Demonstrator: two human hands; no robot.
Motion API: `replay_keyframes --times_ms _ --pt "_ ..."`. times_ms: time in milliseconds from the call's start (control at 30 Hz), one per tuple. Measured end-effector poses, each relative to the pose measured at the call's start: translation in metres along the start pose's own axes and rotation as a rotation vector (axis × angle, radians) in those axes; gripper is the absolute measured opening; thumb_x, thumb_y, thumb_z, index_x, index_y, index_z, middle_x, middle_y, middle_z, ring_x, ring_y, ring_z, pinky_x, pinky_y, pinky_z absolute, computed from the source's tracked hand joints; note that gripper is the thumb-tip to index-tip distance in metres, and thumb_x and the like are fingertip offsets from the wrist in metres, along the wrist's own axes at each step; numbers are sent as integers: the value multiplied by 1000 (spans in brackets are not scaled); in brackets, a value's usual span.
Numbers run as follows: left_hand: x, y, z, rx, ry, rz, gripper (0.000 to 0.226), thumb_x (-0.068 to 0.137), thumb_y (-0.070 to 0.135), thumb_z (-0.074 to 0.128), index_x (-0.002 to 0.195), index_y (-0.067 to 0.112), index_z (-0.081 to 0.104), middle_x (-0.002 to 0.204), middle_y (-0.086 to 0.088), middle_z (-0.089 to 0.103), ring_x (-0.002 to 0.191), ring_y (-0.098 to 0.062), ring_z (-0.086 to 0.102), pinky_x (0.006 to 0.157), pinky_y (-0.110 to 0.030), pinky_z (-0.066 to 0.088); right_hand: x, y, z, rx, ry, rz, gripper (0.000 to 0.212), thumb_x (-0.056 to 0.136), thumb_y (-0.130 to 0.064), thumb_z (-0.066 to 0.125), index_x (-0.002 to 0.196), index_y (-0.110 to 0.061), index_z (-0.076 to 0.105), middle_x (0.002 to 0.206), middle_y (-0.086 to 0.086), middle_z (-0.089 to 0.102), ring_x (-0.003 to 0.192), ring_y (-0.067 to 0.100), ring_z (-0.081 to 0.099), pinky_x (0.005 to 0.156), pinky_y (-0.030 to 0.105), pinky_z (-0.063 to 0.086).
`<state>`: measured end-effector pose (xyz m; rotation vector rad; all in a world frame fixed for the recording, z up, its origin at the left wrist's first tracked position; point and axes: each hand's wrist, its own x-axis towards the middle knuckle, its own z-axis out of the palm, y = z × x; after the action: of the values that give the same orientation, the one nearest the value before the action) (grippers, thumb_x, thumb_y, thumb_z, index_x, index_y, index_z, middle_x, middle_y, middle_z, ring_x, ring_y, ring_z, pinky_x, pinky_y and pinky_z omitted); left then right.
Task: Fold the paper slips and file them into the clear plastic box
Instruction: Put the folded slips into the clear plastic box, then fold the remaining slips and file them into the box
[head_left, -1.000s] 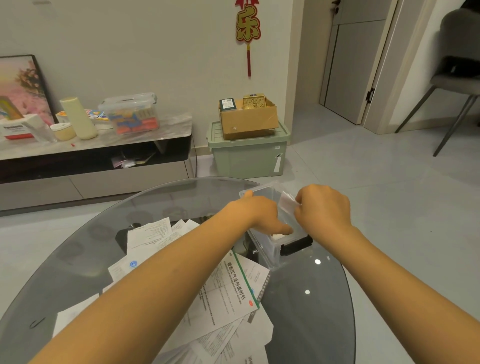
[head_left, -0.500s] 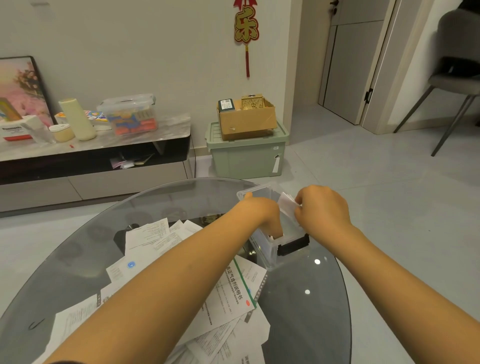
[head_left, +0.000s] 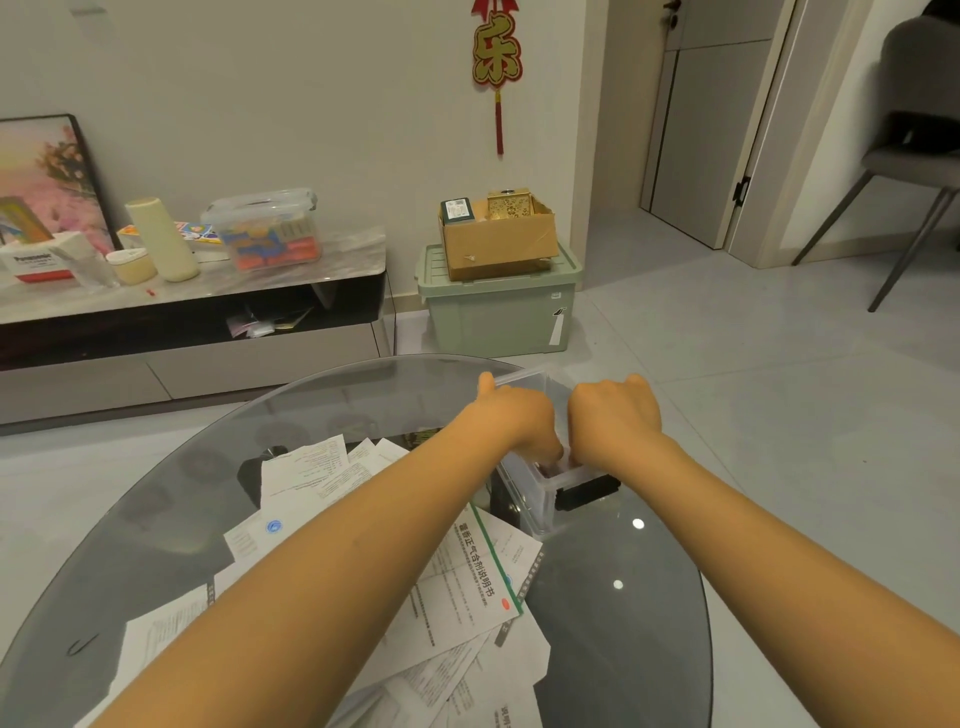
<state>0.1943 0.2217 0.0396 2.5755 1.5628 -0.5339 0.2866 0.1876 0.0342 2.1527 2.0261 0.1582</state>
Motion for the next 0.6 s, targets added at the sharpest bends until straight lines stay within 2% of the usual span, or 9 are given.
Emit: replay_keyframes --times_ms 33,100,167,233,333,400,467,533,600 --pt "0 -3 1 -22 46 4 34 93 34 45 64 17 48 66 -1 48 77 -19 47 109 -46 15 2 0 0 -7 -9 -2 32 86 -26 57 63 -22 35 60 -5 39 63 14 41 80 27 22" --pt "-1 -11 4 -84 128 19 33 92 27 42 61 15 46 61 2 43 73 -18 46 111 -47 9 5 1 1 -21 -31 3 31 87 -28 57 63 -22 37 60 -6 42 56 11 36 80 29 21" --pt "-3 -18 8 -146 178 48 30 92 24 38 72 14 58 67 0 53 82 -20 53 111 -48 1 6 2 1 -46 -66 4 30 87 -29 57 63 -22 40 60 -6 44 56 10 36 80 30 19" --pt "-6 -21 12 -198 186 77 36 94 25 34 89 13 68 82 -3 66 95 -20 57 112 -49 -5 6 2 1 -53 -69 -3 31 88 -30 56 63 -22 40 61 -6 44 56 10 36 82 30 19" --pt "-9 -21 20 -276 183 114 42 96 24 29 103 16 70 93 -4 70 104 -18 56 112 -48 -11 5 1 2 -10 -48 -4 34 91 -33 52 61 -22 42 60 -5 44 56 11 36 89 31 23" --pt "-12 -21 22 -307 189 141 43 96 23 27 106 18 69 95 -3 70 107 -17 55 112 -48 -13 3 2 2 8 -16 13 32 91 -28 51 61 -22 43 59 -6 44 55 11 37 84 31 21" --pt "-15 -20 22 -332 217 156 44 97 20 26 109 18 67 97 -2 70 108 -16 55 113 -48 -13 0 4 2 40 47 23 23 89 -22 53 66 -23 50 60 -6 46 56 11 39 80 30 20" --pt "-20 -21 19 -360 261 158 43 97 17 25 111 18 66 98 -2 70 108 -16 55 114 -46 -13 -4 7 0 92 108 27 12 88 -19 52 81 -23 61 66 -6 51 63 15 45 79 29 22" --pt "-27 -21 16 -396 315 151 42 96 15 26 110 18 66 99 -2 70 107 -16 57 114 -46 -12 -9 10 -4 130 148 44 16 88 -17 51 90 -23 66 71 -5 56 68 17 48 80 29 24"
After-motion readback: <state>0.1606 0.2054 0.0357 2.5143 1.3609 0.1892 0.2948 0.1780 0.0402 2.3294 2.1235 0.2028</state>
